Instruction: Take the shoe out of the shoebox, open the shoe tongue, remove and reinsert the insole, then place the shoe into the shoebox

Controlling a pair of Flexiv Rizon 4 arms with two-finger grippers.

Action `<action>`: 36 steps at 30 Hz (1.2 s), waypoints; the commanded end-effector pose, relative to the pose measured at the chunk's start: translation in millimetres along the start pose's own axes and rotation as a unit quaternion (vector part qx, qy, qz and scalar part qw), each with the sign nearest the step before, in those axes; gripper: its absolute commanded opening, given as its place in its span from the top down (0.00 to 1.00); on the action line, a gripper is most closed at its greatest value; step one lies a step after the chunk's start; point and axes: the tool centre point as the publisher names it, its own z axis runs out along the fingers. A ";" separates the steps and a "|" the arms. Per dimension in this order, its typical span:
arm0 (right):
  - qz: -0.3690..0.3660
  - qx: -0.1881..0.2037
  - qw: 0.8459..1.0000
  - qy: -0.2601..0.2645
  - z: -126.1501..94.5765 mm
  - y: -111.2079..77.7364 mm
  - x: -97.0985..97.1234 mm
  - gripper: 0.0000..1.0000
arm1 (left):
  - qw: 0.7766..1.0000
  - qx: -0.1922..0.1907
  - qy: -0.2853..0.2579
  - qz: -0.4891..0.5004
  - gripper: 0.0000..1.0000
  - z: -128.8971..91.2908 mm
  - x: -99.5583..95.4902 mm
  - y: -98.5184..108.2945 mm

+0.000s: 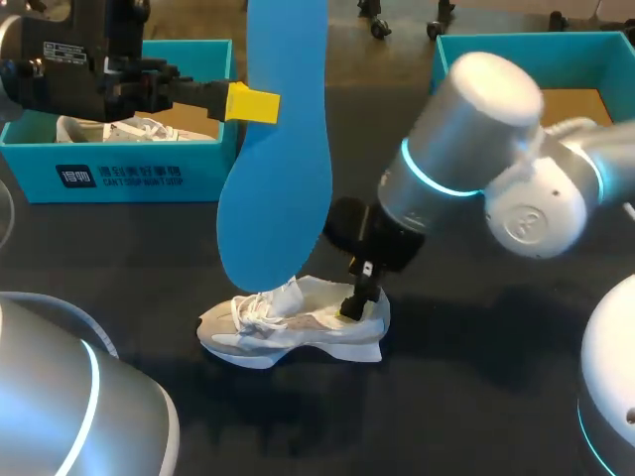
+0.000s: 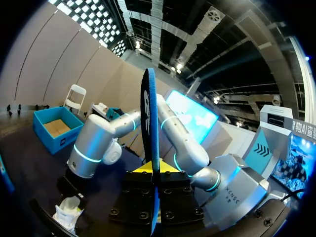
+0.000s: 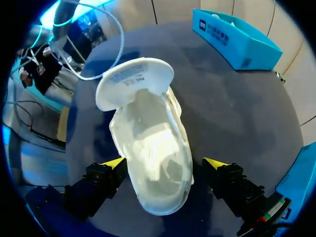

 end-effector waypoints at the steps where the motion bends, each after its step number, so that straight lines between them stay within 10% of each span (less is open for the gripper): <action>1: 0.001 0.173 0.985 -0.013 0.0 1.1 6.1 0.00 | 1.000 0.000 0.000 0.000 1.00 1.1 -0.6 -0.1; 19: -0.022 0.189 0.982 -0.018 -11.3 -0.6 17.2 0.00 | 1.000 0.000 0.000 0.000 1.00 1.1 -0.6 -0.1; 36: -0.057 0.189 0.980 -0.006 5.8 18.6 -28.6 0.00 | 1.000 0.000 0.000 0.000 1.00 1.1 -0.6 -0.1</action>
